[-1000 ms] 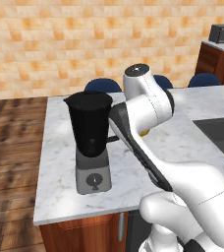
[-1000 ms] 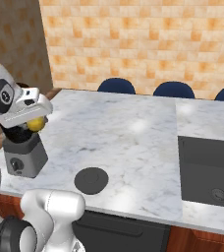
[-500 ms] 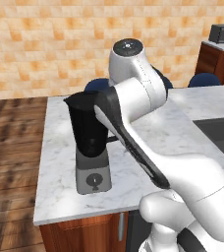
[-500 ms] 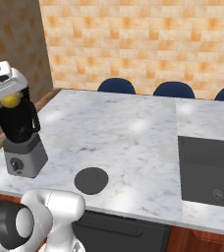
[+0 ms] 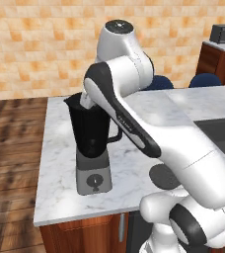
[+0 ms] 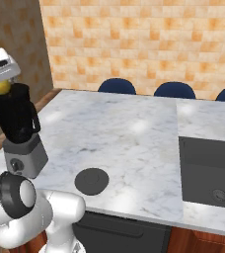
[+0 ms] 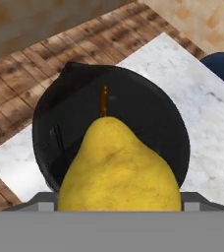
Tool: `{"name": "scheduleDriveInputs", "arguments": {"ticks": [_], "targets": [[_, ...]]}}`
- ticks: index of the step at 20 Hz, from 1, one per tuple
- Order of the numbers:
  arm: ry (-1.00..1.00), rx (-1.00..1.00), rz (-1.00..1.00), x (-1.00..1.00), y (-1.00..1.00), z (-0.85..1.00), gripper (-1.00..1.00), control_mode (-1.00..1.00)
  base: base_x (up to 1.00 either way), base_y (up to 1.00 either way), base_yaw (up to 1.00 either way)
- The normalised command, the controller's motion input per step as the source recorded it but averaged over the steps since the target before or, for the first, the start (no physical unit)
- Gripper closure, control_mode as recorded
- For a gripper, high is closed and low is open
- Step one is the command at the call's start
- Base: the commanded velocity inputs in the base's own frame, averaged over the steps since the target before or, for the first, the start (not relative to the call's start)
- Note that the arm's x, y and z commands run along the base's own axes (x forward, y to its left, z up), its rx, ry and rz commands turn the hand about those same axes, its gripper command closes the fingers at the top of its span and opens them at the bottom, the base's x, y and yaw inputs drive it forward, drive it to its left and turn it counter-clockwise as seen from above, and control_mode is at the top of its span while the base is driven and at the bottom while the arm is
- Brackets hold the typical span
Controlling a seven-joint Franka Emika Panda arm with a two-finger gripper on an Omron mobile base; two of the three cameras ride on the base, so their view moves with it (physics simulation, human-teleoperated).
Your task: Open the blender lid, put the pear in the blender, close the lid, and start the blender.
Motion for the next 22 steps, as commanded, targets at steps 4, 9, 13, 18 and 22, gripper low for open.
{"name": "scheduleDriveInputs", "arguments": {"ticks": [4,9,13,18,22], "targets": [[0.15,0.04,0.16,0.81,0.39,-0.09,1.0,-1.0,0.0,0.0,0.0],[0.19,0.0,0.09,0.59,0.17,-0.42,1.0,-1.0,0.0,0.0,0.0],[0.19,0.0,0.02,0.28,0.0,-0.67,1.0,-1.0,0.0,0.0,0.0],[0.11,-0.01,0.0,0.02,0.0,-0.68,1.0,-1.0,0.0,0.0,0.0],[0.03,-0.03,0.01,-0.04,0.02,-0.41,-1.0,-1.0,0.0,0.0,0.0]]}}
